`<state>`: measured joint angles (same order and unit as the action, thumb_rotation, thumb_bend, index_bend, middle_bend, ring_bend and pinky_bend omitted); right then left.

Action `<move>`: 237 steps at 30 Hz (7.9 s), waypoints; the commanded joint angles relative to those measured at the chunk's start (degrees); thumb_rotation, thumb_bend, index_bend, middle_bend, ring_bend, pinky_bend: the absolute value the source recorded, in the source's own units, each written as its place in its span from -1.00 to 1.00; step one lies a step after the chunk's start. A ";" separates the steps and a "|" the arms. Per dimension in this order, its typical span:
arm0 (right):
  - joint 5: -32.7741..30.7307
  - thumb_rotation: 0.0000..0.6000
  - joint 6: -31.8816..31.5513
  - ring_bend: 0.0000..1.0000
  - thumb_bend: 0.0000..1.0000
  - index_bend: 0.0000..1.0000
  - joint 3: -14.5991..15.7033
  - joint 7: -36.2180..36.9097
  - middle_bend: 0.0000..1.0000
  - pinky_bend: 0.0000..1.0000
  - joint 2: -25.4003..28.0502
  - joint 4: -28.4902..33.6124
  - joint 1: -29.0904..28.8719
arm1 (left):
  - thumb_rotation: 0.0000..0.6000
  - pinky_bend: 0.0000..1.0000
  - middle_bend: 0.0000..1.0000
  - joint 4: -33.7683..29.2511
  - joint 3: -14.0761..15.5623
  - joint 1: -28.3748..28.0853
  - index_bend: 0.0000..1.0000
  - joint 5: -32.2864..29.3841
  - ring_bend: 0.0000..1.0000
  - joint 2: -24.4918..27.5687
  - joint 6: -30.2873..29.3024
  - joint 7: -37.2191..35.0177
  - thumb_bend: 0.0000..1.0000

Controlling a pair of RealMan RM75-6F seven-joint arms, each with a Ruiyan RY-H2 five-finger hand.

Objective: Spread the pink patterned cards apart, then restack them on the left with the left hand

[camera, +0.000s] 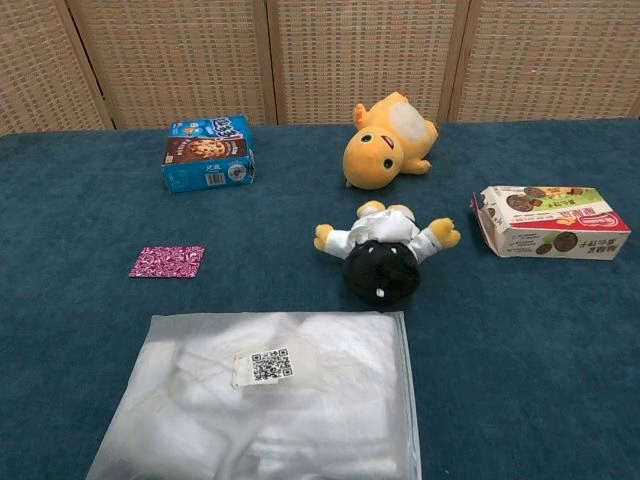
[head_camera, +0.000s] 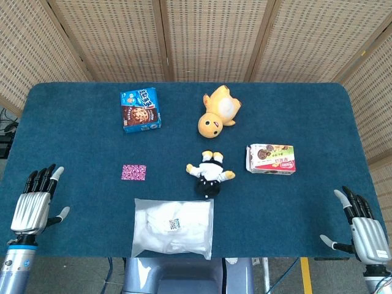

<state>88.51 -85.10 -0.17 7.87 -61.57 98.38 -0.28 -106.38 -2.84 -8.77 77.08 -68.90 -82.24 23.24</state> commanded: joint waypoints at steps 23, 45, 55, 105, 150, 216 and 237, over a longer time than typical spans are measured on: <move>-0.07 1.00 -0.65 -1.00 -0.79 -0.91 -0.14 1.98 -1.00 -1.00 0.59 -0.24 0.31 | 1.00 -1.00 -1.00 -1.54 0.89 -0.70 -1.00 -0.31 -1.00 0.54 1.97 2.93 -0.46; -0.72 1.00 0.18 -1.00 -0.79 -0.91 -0.37 4.60 -1.00 -1.00 1.07 -0.54 -0.02 | 1.00 -1.00 -1.00 -7.85 -4.67 -13.25 -1.00 -21.79 -1.00 -0.08 11.59 23.35 0.09; -0.49 1.00 0.67 -1.00 -0.79 -0.92 -0.18 5.18 -1.00 -1.00 1.13 -0.52 -0.23 | 1.00 -1.00 -1.00 -6.11 -4.55 -18.64 -1.00 -27.42 -1.00 -4.29 11.70 29.09 0.76; -1.08 1.00 1.06 -1.00 -0.79 -0.91 -0.55 9.81 -1.00 -1.00 1.54 -1.97 -0.45 | 1.00 -1.00 -1.00 9.33 -2.39 -35.06 -0.65 -48.74 -1.00 -21.75 9.83 39.87 1.00; -0.89 1.00 1.06 -1.00 -0.79 -0.91 -0.51 10.93 -1.00 -1.00 1.76 -2.15 -0.49 | 1.00 -1.00 -1.00 16.49 1.37 -35.17 -0.90 -51.00 -1.00 -27.54 9.96 41.77 1.00; -0.77 1.00 1.31 -1.00 -0.79 -0.91 -0.37 11.45 -1.00 -1.00 1.62 -2.49 -0.60 | 1.00 -1.00 -1.00 9.72 -2.57 -36.87 -0.87 -55.73 -1.00 -23.60 9.20 40.56 1.00; -0.95 1.00 1.35 -1.00 -0.79 -0.91 -0.40 11.29 -1.00 -1.00 1.62 -2.37 -0.62 | 1.00 -1.00 -1.00 11.63 -1.55 -37.53 -0.87 -55.92 -1.00 -25.51 9.21 41.00 1.00</move>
<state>87.56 -83.75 -0.57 19.16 -59.95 96.01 -0.91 -94.61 -4.51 -46.35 21.06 -94.51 -72.91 64.21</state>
